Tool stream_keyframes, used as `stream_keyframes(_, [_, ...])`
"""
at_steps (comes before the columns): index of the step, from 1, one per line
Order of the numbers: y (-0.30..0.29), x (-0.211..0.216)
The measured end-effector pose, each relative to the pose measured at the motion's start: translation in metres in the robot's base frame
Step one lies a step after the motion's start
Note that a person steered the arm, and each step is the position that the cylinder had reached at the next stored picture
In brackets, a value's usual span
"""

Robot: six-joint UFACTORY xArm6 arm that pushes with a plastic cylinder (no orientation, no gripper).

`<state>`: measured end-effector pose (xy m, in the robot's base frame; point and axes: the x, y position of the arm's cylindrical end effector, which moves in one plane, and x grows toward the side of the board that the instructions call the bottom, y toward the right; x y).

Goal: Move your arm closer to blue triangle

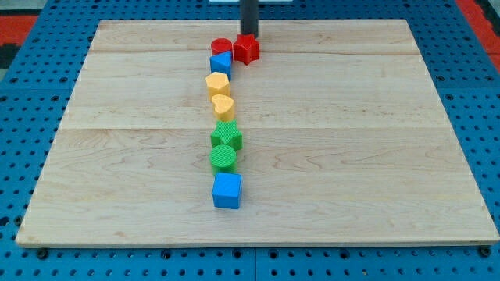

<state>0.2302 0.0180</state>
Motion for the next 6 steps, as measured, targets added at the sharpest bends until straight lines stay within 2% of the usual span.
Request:
stream_keyframes(1, [0.059,0.001])
stream_keyframes(2, [0.068,0.052])
stream_keyframes(3, [0.068,0.138])
stream_keyframes(4, [0.036,0.163])
stream_keyframes(6, [-0.009,0.109])
